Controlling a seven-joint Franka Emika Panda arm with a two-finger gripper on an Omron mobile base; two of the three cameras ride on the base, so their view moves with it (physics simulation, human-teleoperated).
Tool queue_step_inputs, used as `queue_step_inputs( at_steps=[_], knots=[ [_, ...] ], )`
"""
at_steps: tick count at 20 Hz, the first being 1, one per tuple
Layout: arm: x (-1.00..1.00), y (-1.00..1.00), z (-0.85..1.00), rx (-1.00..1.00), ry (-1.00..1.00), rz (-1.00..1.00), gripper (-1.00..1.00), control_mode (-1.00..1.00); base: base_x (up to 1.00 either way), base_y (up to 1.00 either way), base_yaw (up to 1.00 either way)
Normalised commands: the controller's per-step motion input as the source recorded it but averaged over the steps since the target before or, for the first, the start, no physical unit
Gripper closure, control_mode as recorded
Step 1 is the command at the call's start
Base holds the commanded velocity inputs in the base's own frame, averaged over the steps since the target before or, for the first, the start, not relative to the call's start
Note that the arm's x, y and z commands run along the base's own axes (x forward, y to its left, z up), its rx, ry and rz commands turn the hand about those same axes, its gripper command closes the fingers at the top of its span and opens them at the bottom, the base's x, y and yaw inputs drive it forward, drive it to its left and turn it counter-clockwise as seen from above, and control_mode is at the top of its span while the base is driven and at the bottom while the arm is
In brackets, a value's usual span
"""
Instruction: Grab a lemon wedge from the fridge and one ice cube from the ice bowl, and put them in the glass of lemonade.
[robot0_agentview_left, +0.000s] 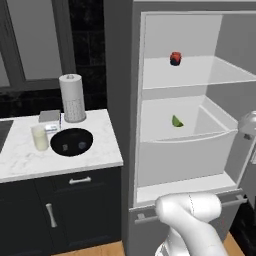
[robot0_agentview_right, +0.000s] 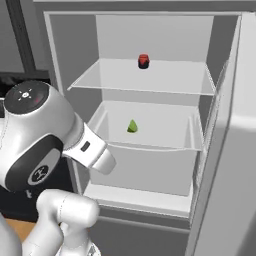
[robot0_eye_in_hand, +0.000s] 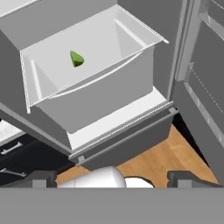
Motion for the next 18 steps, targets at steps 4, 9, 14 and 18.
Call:
queue_step_inputs(
  at_steps=[4,9,14,18],
  knots=[
    [0.00,0.00,0.00,0.00,0.00,0.00,-1.00,1.00,0.19,0.09,0.02],
    [0.00,0.00,0.00,0.00,0.00,0.00,-1.00,1.00,0.37,0.18,0.02],
    [0.00,0.00,0.00,0.00,0.00,0.00,-1.00,1.00,0.82,0.27,0.00],
    [0.00,0.00,0.00,0.00,0.00,0.00,-1.00,1.00,0.32,0.05,0.04]
  ],
)
